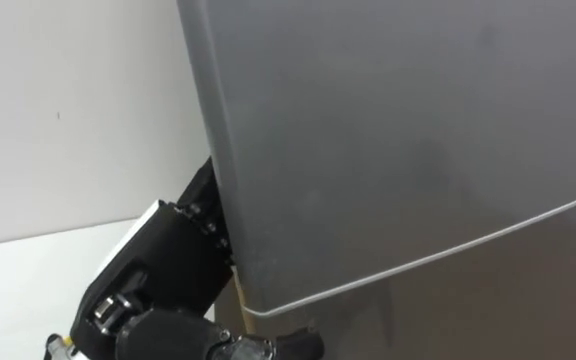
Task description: Retrieve from the upper fridge
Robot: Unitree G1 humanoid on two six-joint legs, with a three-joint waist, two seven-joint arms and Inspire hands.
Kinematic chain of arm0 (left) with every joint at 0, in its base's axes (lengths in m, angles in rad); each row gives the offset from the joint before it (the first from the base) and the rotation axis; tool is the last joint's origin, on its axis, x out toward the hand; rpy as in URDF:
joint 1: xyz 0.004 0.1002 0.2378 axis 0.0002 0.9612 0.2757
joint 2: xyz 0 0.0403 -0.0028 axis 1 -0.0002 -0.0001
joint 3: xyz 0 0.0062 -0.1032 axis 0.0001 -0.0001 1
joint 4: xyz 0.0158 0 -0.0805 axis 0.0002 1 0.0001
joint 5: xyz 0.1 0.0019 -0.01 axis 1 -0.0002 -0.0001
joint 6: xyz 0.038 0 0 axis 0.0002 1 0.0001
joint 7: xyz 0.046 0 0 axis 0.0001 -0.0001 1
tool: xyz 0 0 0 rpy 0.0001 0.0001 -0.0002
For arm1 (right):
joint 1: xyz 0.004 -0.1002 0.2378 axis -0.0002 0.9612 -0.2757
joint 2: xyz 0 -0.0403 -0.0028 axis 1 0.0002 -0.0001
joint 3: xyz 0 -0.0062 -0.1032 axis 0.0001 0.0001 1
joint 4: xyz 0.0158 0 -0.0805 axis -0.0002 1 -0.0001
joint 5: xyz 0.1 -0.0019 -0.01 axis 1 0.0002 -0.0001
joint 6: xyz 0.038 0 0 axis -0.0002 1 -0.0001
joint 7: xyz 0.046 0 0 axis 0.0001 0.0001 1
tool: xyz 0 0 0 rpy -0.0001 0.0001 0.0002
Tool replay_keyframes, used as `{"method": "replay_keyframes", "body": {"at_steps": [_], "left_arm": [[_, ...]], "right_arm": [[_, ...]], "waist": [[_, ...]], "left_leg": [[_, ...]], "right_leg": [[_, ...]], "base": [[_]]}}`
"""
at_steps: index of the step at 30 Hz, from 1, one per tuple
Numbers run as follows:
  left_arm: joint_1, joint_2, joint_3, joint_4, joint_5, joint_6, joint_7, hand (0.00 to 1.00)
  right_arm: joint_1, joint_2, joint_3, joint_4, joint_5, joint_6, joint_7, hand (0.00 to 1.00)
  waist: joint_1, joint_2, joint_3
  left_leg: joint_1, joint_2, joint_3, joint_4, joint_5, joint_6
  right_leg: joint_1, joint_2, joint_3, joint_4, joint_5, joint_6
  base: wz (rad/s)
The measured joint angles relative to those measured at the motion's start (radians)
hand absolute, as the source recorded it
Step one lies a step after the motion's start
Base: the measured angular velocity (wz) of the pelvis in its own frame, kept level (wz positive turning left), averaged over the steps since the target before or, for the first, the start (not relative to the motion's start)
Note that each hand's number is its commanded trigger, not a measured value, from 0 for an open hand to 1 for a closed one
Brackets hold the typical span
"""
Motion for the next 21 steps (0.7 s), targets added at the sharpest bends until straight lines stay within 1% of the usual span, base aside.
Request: {"method": "replay_keyframes", "body": {"at_steps": [3, 4, 6, 8, 9, 10, 14, 15, 17, 18, 19, 21], "left_arm": [[-0.016, 0.020, -0.014, 0.000, 0.001, 0.000, 0.000, 0.00], [-0.022, 0.029, -0.019, 0.000, 0.001, 0.000, -0.001, 0.00], [-0.033, 0.036, -0.029, 0.000, 0.001, 0.000, -0.001, 0.00], [-0.043, 0.046, -0.037, 0.000, 0.001, 0.000, -0.004, 0.00], [-0.046, 0.048, -0.038, 0.000, 0.001, 0.000, -0.011, 0.00], [-0.048, 0.046, -0.038, -0.002, 0.001, 0.000, -0.015, 0.00], [-0.064, 0.044, -0.049, -0.003, 0.001, 0.000, -0.033, 0.00], [-0.075, 0.044, -0.058, -0.003, 0.001, 0.000, -0.039, 0.00], [-0.095, 0.035, -0.076, -0.003, 0.001, 0.000, -0.040, 0.00], [-0.115, 0.026, -0.091, -0.003, 0.001, 0.000, -0.043, 0.00], [-0.134, 0.020, -0.109, -0.003, 0.001, 0.000, -0.043, 0.00], [-0.151, 0.017, -0.127, -0.003, 0.001, -0.001, -0.053, 0.00]], "right_arm": [[-0.008, -0.007, 0.010, 0.012, 0.000, -0.001, 0.011, 0.00], [-0.009, -0.012, 0.021, 0.014, 0.000, -0.002, 0.016, 0.00], [-0.007, -0.020, 0.036, 0.017, 0.001, -0.002, 0.020, 0.00], [-0.005, -0.023, 0.046, 0.012, 0.001, -0.003, 0.027, 0.00], [-0.006, -0.024, 0.052, 0.012, 0.001, -0.003, 0.027, 0.00], [-0.009, -0.026, 0.056, 0.015, 0.001, -0.003, 0.027, 0.00], [-0.011, -0.030, 0.059, 0.021, 0.001, -0.003, 0.027, 0.00], [-0.011, -0.031, 0.059, 0.027, 0.001, -0.003, 0.027, 0.00], [-0.011, -0.033, 0.059, 0.034, 0.001, -0.003, 0.027, 0.00], [-0.011, -0.036, 0.060, 0.041, 0.000, -0.002, 0.029, 0.00], [-0.008, -0.038, 0.060, 0.043, -0.016, 0.000, 0.034, 0.00], [-0.006, -0.039, 0.072, 0.048, -0.064, 0.003, 0.039, 0.00]], "waist": [[-0.001, 0.001, 0.0015], [-0.001, 0.002, 0.0038], [-0.001, 0.002, 0.0072], [-0.001, 0.001, 0.0083], [-0.001, 0.001, 0.0081], [-0.001, 0.002, 0.0079], [-0.001, 0.003, 0.0077], [-0.001, 0.002, 0.0076], [-0.003, 0.001, 0.0077], [-0.004, 0.000, 0.0080], [-0.005, 0.000, 0.0083], [-0.006, 0.000, 0.0085]], "left_leg": [[-0.004, -0.001, 0.000, -0.001, 0.002, 0.003], [-0.009, -0.001, 0.000, -0.001, 0.002, 0.004], [-0.016, -0.001, 0.000, -0.002, 0.003, 0.006], [-0.021, -0.001, 0.000, -0.002, 0.004, 0.007], [-0.026, -0.001, 0.000, 0.000, 0.005, 0.009], [-0.029, -0.001, 0.000, 0.000, 0.006, 0.010], [-0.031, -0.002, 0.000, 0.002, 0.006, 0.011], [-0.031, -0.002, 0.000, 0.002, 0.006, 0.011], [-0.030, -0.002, 0.000, 0.003, 0.006, 0.011], [-0.030, -0.002, 0.001, 0.003, 0.006, 0.011], [-0.029, -0.002, 0.005, 0.006, 0.006, 0.011], [-0.026, -0.001, 0.017, 0.007, 0.007, 0.011]], "right_leg": [[0.000, -0.001, 0.001, 0.000, 0.005, 0.001], [0.000, -0.001, 0.001, 0.000, 0.007, 0.001], [-0.001, -0.002, 0.002, 0.000, 0.010, 0.002], [-0.003, -0.001, 0.007, 0.000, 0.011, 0.003], [-0.008, -0.001, 0.017, 0.000, 0.011, 0.002], [-0.012, 0.000, 0.028, 0.000, 0.012, 0.002], [-0.018, 0.001, 0.042, 0.001, 0.013, 0.002], [-0.018, 0.002, 0.054, 0.000, 0.013, 0.002], [-0.016, 0.002, 0.056, 0.000, 0.013, 0.002], [-0.016, 0.002, 0.062, 0.000, 0.013, 0.002], [-0.016, 0.003, 0.076, 0.000, 0.013, 0.002], [-0.016, 0.004, 0.093, 0.000, 0.013, 0.002]], "base": [[0.01], [0.04], [0.07], [0.07], [0.00], [0.00], [0.00], [0.00], [0.02], [0.00], [0.00], [-0.09]]}}
